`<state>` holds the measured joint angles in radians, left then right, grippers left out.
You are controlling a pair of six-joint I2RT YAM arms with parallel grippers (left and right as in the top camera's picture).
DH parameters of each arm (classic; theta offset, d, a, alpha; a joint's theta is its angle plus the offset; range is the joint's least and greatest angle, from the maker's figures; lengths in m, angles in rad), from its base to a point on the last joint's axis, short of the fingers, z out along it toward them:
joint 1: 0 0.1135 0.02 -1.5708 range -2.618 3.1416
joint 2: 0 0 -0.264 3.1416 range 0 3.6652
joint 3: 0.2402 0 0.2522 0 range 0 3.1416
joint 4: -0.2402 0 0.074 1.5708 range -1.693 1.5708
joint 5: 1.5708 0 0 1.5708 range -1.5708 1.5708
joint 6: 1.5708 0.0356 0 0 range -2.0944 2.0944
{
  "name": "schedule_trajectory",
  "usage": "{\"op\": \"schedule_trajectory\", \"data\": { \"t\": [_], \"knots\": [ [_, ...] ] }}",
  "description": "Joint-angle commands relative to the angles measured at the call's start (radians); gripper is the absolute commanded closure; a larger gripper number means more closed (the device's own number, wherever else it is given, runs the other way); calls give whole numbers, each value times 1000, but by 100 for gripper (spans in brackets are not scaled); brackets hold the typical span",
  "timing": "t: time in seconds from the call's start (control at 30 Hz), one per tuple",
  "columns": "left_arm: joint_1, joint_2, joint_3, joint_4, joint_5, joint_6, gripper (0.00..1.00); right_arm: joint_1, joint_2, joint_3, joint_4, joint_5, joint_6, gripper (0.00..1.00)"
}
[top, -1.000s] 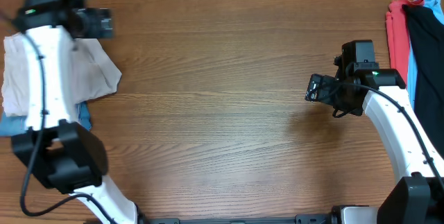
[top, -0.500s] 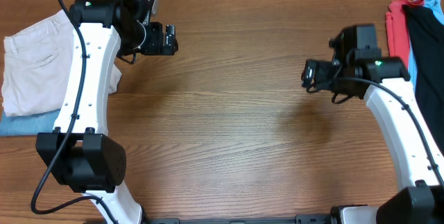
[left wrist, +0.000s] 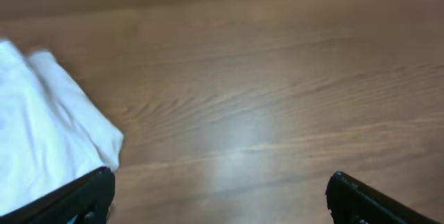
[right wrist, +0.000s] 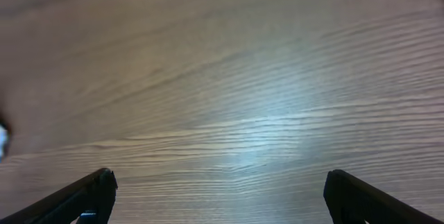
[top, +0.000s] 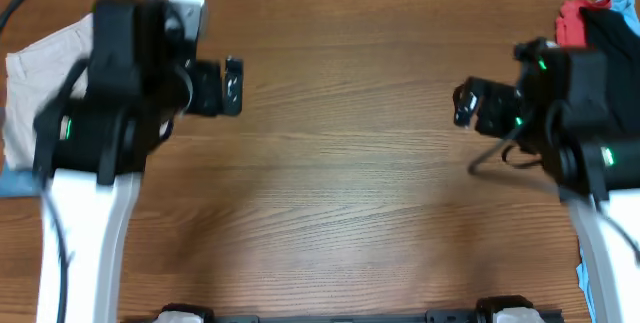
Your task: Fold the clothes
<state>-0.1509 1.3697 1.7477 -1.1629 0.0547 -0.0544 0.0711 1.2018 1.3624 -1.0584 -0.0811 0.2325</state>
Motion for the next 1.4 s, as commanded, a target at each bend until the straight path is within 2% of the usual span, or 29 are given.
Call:
{"op": "schedule_trajectory", "data": {
  "t": [0.0,0.13,0.23,0.33,0.43,0.87,1.2,1.37],
  "knots": [
    [3,-185,-240,93,-39,-21,0,23,-178,-137,64,13,3,0],
    [3,-388,-441,179,-50,-29,0,29,-370,-301,121,43,4,0],
    [3,-539,-552,203,-126,-83,0,29,-494,-399,113,43,32,0],
    [3,-647,-623,198,-212,-92,0,29,-565,-443,74,42,61,0],
    [3,-700,-647,185,-222,-92,0,29,-575,-444,5,43,60,0],
    [3,-695,-647,40,-222,-92,0,29,-571,-445,-29,43,60,0],
    [3,-694,-647,30,-222,-92,0,29,-583,-448,-53,58,46,0],
    [3,-694,-647,30,-222,-92,0,28,-633,-504,80,80,-74,0]
  ]
}}
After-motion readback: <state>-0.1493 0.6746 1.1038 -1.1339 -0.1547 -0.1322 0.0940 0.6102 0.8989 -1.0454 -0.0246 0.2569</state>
